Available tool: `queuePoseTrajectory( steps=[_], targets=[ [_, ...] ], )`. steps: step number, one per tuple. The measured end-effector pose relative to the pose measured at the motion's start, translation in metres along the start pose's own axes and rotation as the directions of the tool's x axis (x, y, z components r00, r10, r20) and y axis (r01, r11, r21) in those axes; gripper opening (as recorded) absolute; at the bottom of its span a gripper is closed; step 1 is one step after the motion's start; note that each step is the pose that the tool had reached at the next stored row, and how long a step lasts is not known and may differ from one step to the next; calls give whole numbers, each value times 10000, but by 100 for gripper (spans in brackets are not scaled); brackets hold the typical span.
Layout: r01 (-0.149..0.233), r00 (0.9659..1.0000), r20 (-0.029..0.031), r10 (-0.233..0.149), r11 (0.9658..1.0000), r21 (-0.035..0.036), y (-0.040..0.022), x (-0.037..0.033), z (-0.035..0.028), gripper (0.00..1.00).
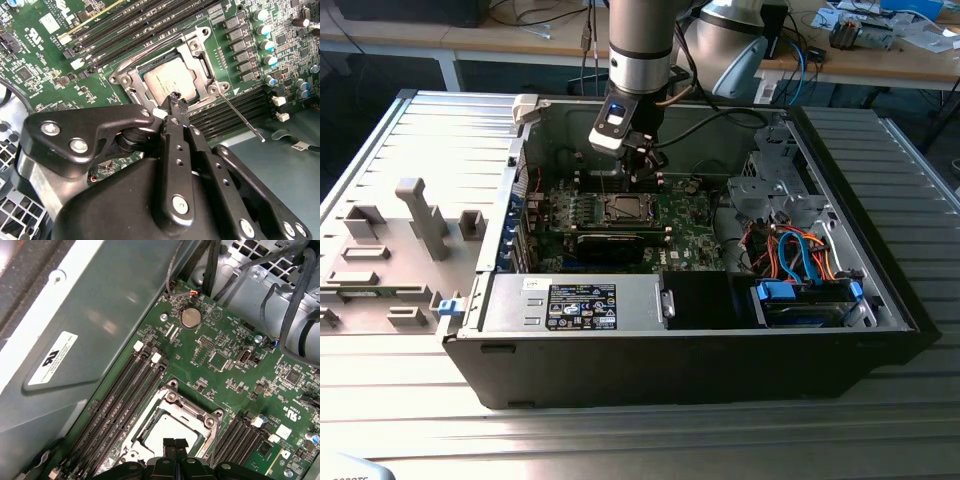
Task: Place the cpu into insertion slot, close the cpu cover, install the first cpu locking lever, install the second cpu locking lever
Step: 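Install the first cpu locking lever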
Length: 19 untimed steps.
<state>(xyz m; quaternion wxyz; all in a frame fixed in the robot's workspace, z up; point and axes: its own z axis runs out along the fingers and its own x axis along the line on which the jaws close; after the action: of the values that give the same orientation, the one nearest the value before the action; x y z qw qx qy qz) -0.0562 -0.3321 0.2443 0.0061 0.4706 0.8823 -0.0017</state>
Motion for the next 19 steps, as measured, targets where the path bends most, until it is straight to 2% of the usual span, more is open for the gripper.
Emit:
queuePoseTrajectory(
  steps=[19],
  targets=[
    [321, 9995, -1, -321, 9995, -4, 0, 0, 0, 11]
  ],
)
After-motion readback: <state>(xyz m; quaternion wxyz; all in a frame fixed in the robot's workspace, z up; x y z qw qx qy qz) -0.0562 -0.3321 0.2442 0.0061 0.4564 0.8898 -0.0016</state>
